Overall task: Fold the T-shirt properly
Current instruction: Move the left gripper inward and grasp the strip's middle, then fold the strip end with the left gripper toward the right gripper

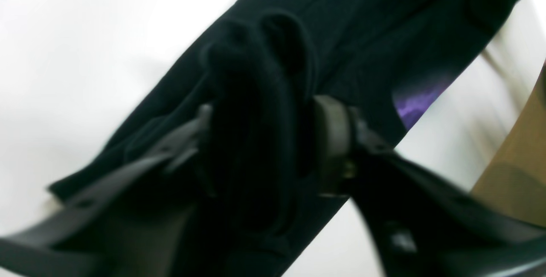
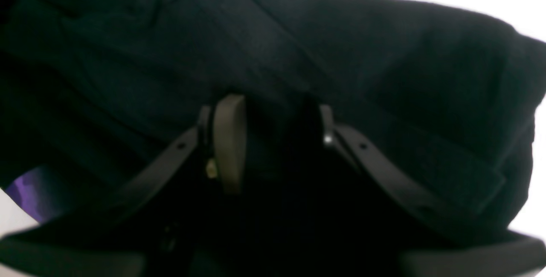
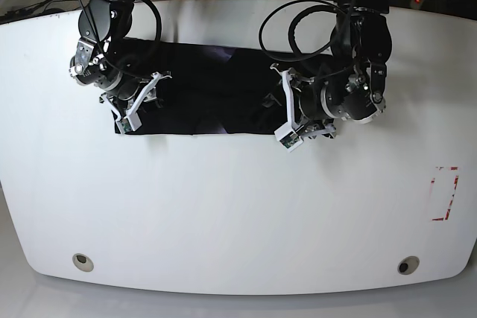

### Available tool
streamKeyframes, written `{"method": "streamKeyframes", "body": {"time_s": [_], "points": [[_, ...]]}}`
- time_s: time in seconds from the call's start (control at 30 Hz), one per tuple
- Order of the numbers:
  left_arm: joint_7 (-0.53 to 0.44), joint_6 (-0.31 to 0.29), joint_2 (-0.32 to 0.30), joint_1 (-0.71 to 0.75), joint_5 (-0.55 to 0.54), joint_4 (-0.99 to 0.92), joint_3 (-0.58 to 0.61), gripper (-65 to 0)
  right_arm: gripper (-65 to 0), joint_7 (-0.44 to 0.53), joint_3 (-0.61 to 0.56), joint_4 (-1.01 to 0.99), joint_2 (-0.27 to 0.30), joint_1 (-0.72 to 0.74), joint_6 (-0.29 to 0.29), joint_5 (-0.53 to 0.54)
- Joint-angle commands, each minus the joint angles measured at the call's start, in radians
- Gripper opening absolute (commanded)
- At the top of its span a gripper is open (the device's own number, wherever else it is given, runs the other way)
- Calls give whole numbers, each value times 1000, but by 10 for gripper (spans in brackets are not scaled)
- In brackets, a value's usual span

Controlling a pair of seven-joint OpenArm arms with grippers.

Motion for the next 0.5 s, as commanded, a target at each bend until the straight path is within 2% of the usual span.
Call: {"method": "streamKeyframes", "body": {"time_s": [0.0,0.23,0.33,0.47], "points": [[-19,-1,21,-36,-26,22,31,-285,-444,-54,-4,-5,2,-6,-5,-35],[-18,-1,21,-62,-56,154,174,-275,-444,-54,-4,-2,5,-5,-5,-35],[-18,-1,10,-67,-48,180,164,-275,-444,-54,-4,1,5,5,-5,-35],[-21,-1,-53,-70,-17,180,81,-278,-442,-62,-1,10,5,15,-5,-33]]}}
